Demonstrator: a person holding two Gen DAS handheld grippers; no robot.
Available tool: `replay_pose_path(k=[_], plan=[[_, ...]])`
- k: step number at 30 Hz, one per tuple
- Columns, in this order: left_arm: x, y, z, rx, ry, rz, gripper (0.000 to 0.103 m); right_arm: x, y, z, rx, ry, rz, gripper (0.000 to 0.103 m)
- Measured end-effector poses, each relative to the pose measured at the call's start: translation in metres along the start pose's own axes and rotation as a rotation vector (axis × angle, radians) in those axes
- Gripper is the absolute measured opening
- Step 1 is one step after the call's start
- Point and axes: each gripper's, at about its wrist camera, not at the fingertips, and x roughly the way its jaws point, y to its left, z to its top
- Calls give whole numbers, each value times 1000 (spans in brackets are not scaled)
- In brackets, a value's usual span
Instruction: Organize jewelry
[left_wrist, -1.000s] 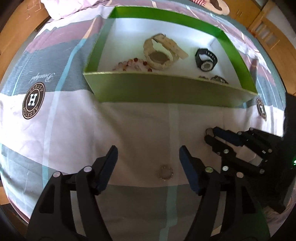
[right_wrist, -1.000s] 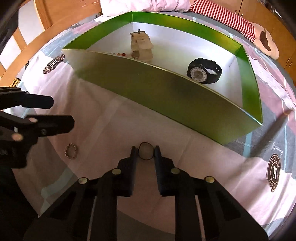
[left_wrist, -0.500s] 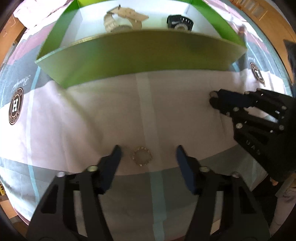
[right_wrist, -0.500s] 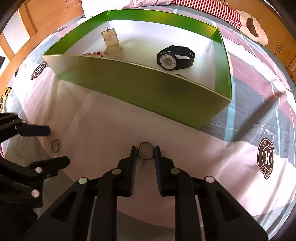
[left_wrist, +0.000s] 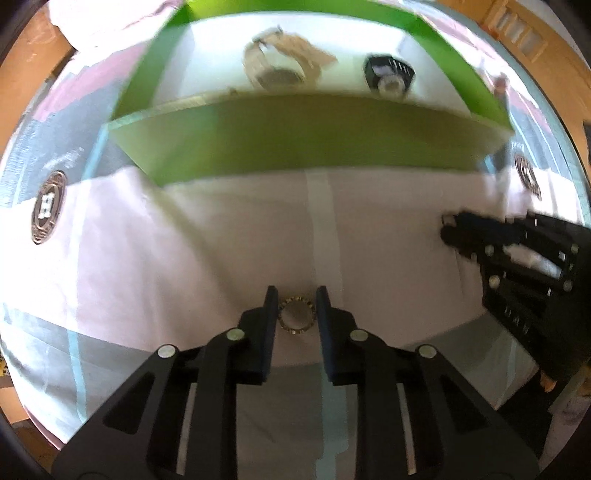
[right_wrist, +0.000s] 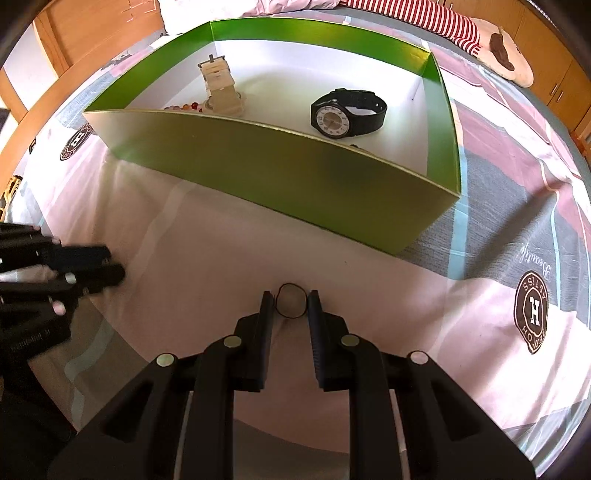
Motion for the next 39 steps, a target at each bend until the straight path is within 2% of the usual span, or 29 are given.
replay_pose_path(k=[3, 4, 6, 11, 18, 21, 28, 31, 35, 38, 39], plan=[[-8, 8, 0, -16, -28, -6, 24, -1, 0, -2, 7, -2, -2, 19], [-8, 9, 0, -18, -27, -6, 27, -1, 0, -2, 9, -3, -1, 19], [-8, 10, 0, -11, -23, 6, 39, -3, 0, -1, 16, -5, -1, 21], [-7, 6, -4, 3, -22, 15, 46, -6, -3, -2, 36, -15, 3, 42], [-3, -2, -1, 17, -15, 25, 51, -5, -8, -1, 65, -8, 12, 46], [-2, -4, -2, 23, -12, 26, 51, -5, -7, 0, 70, -9, 8, 53], [4, -8, -2, 35, 5, 35, 51, -3, -6, 1, 71, -5, 6, 53], [11, -7, -2, 33, 29, 56, 42, -3, -6, 1, 72, -4, 8, 53], [15, 0, 2, -1, 13, 79, 32, -1, -6, 1, 73, -3, 6, 53], [13, 10, 7, -63, -11, 101, 33, -2, -6, 0, 80, -6, 8, 53], [13, 15, 9, -90, -12, 93, 36, -3, -7, 0, 83, -7, 9, 53]])
